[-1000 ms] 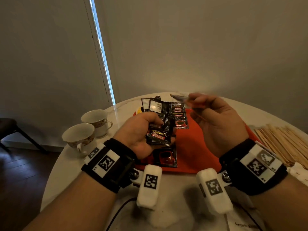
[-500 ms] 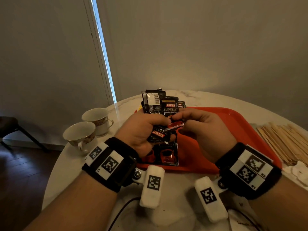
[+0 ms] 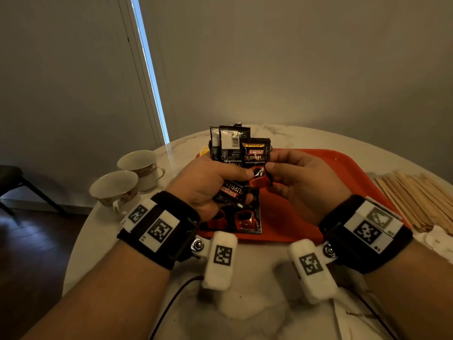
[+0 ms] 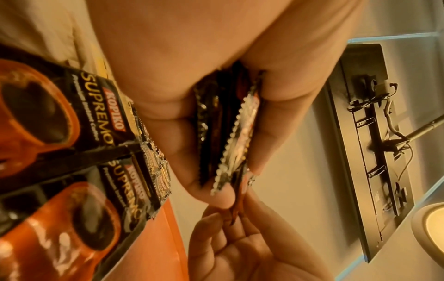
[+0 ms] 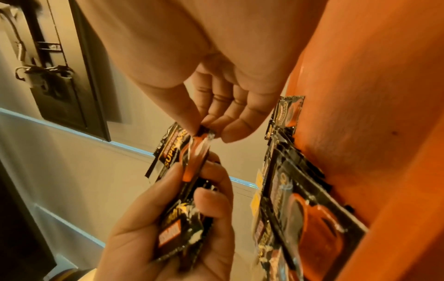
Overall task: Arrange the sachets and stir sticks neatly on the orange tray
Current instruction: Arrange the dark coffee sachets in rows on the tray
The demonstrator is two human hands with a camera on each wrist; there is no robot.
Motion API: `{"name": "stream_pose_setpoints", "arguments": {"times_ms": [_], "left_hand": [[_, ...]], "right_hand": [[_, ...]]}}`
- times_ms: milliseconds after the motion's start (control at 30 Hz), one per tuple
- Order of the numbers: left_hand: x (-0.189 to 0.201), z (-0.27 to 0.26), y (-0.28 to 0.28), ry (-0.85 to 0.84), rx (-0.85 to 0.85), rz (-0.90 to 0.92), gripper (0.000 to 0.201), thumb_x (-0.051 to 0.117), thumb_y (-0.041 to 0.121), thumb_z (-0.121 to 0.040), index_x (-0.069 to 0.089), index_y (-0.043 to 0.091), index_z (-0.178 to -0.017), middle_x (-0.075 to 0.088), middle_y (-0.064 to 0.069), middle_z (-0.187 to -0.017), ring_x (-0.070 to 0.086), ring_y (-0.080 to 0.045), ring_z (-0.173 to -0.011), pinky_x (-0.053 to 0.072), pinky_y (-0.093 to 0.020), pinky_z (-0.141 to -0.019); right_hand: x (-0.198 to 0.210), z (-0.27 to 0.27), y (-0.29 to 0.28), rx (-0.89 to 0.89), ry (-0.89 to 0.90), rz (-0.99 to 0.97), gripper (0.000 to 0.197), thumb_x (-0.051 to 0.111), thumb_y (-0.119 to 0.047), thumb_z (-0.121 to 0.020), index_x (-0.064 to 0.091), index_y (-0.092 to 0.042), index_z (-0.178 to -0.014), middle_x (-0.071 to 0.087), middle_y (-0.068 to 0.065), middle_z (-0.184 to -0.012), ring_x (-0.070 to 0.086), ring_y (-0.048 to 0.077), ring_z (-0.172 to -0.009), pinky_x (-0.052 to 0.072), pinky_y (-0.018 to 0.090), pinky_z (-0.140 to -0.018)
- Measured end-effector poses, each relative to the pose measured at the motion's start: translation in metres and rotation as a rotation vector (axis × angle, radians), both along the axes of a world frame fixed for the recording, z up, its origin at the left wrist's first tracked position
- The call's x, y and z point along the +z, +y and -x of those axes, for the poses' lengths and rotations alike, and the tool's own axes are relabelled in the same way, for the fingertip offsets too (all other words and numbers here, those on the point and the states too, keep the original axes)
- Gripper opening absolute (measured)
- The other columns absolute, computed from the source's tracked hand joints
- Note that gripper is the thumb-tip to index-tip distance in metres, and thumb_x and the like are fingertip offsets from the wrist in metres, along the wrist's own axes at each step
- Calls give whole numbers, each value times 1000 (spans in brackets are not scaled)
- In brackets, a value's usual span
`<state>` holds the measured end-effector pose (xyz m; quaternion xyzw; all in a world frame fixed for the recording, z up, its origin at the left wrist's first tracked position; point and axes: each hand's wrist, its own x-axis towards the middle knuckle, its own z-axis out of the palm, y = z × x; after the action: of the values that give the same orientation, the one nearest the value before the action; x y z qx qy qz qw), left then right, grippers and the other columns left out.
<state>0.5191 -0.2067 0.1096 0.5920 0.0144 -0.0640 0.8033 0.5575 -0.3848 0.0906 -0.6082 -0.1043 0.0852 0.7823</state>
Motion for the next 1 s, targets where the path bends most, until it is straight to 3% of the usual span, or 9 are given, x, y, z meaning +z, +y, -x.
{"name": "stream_pose_setpoints", "arguments": {"times_ms": [67, 167, 300, 400, 500, 633, 733, 833, 1000], "left_hand": [[1, 0, 0, 20, 27, 34, 49, 71, -4, -74, 70, 7, -121, 77, -18, -111, 76, -35, -99, 60, -40, -68], [2, -4, 2, 29, 155, 83, 38, 72, -4, -84, 66, -4, -122, 78, -16, -91, 78, -29, -81, 64, -37, -63], [-1, -10, 8, -2, 294, 66, 21, 70, -5, -90, 67, 3, -110, 77, -13, -80, 76, -24, -71, 64, -37, -59], [-4, -13, 10, 8, 331, 52, 26, 71, -4, -89, 66, 0, -114, 77, -13, -79, 77, -24, -72, 63, -35, -57], [-5, -13, 11, 25, 335, 69, 25, 71, -4, -90, 66, 0, -113, 77, -14, -80, 76, -24, -70, 62, -34, -55], [-5, -15, 13, 18, 339, 64, 23, 71, -4, -90, 66, 4, -111, 77, -17, -88, 76, -26, -73, 62, -34, -55], [-7, -16, 13, 23, 337, 57, 22, 71, -4, -90, 67, 4, -110, 78, -15, -85, 76, -25, -74, 64, -35, -58], [-7, -16, 13, 30, 335, 54, 26, 72, -3, -90, 67, 5, -113, 78, -12, -84, 77, -24, -73, 64, -37, -60], [-7, -16, 13, 41, 326, 41, 28, 73, -3, -89, 67, 3, -117, 79, -12, -84, 77, -23, -73, 64, -36, -59]], "right_hand": [[4, -1, -1, -33, -12, 7, 17, 62, 5, -91, 64, -5, -105, 71, 19, -101, 68, 26, -84, 58, 28, -65], [10, -15, -11, -197, 18, -21, 16, 64, 4, -92, 66, -7, -104, 74, 12, -93, 70, 17, -73, 55, 26, -59], [0, -53, -22, -324, 214, 125, 14, 60, 3, -93, 65, -1, -106, 61, 9, -76, 49, 11, -49, 41, 22, -46], [-12, -78, -24, -319, 338, 361, 20, 66, 0, -90, 67, 8, -108, 67, 14, -83, 54, 17, -57, 47, 28, -56], [-16, -89, -22, -277, 331, 589, 10, 71, -6, -90, 70, 0, -98, 68, 11, -85, 60, 19, -67, 49, 30, -71], [-8, -93, -15, -210, 316, 763, 9, 74, -10, -90, 69, -3, -94, 66, 8, -78, 59, 16, -62, 42, 22, -47], [-3, -95, -10, -193, 315, 877, 15, 77, -15, -88, 71, -3, -93, 68, 8, -74, 60, 15, -57, 45, 24, -46], [-2, -97, -7, -210, 314, 872, 21, 80, -14, -86, 71, 1, -96, 69, 11, -76, 63, 17, -60, 57, 27, -61], [-2, -93, -7, -212, 318, 852, 18, 77, -14, -90, 68, 1, -92, 65, 10, -74, 60, 16, -57, 44, 20, -36]]}}
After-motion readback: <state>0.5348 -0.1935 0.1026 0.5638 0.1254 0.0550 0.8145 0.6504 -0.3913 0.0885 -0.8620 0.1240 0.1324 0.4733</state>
